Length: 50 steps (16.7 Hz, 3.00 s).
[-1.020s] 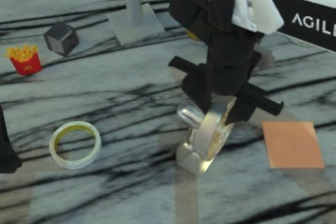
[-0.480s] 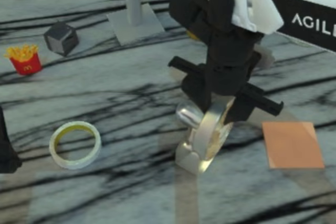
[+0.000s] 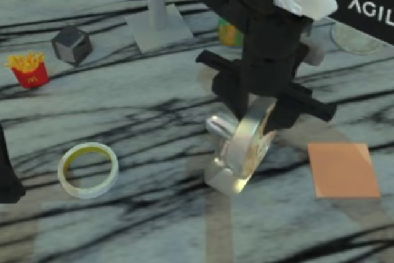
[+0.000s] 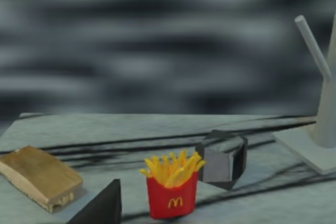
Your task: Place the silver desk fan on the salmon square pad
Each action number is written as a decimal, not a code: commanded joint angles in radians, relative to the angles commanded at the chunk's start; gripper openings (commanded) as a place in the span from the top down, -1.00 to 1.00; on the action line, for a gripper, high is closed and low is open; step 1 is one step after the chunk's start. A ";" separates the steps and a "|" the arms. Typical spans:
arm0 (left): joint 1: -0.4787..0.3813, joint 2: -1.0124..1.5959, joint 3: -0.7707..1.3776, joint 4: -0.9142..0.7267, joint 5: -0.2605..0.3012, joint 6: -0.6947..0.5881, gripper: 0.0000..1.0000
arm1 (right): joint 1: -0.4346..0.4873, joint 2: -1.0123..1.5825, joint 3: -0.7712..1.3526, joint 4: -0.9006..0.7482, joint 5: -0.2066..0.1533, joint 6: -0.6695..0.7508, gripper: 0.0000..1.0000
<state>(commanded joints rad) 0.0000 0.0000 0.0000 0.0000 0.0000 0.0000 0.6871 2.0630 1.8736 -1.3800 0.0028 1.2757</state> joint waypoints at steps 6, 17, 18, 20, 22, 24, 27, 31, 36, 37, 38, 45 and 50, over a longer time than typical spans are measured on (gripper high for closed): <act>0.000 0.000 0.000 0.000 0.000 0.000 -1.00 | 0.003 0.001 0.090 -0.089 0.000 -0.003 1.00; 0.000 0.000 0.000 0.000 0.000 0.000 -1.00 | -0.228 -0.230 -0.205 -0.027 0.001 0.423 1.00; 0.000 0.000 0.000 0.000 0.000 0.000 -1.00 | -0.259 -0.262 -0.247 -0.018 0.001 0.482 1.00; 0.000 0.000 0.000 0.000 0.000 0.000 -1.00 | -0.313 -0.318 -0.318 -0.002 0.001 0.572 1.00; 0.000 0.000 0.000 0.000 0.000 0.000 -1.00 | -0.346 -0.354 -0.363 0.008 0.001 0.619 1.00; 0.000 0.000 0.000 0.000 0.000 0.000 -1.00 | -0.352 -0.361 -0.370 0.010 0.001 0.627 1.00; 0.000 0.000 0.000 0.000 0.000 0.000 -1.00 | -0.347 -0.357 -0.368 0.008 0.001 0.627 1.00; 0.000 0.000 0.000 0.000 0.000 0.000 -1.00 | -0.352 -0.353 -0.430 0.081 0.001 0.624 1.00; 0.000 0.000 0.000 0.000 0.000 0.000 -1.00 | -0.355 -0.344 -0.489 0.145 0.001 0.624 1.00; 0.000 0.000 0.000 0.000 0.000 0.000 -1.00 | -0.355 -0.344 -0.489 0.145 0.001 0.624 1.00; 0.000 0.000 0.000 0.000 0.000 0.000 -1.00 | -0.355 -0.344 -0.489 0.145 0.001 0.624 0.85; 0.000 0.000 0.000 0.000 0.000 0.000 -1.00 | -0.355 -0.344 -0.489 0.145 0.001 0.624 -0.21; 0.000 0.000 0.000 0.000 0.000 0.000 -1.00 | -0.355 -0.344 -0.489 0.145 0.001 0.624 -0.96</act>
<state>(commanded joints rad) 0.0000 0.0000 0.0000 0.0000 0.0000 0.0000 0.3318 1.7186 1.3843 -1.2347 0.0043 1.8994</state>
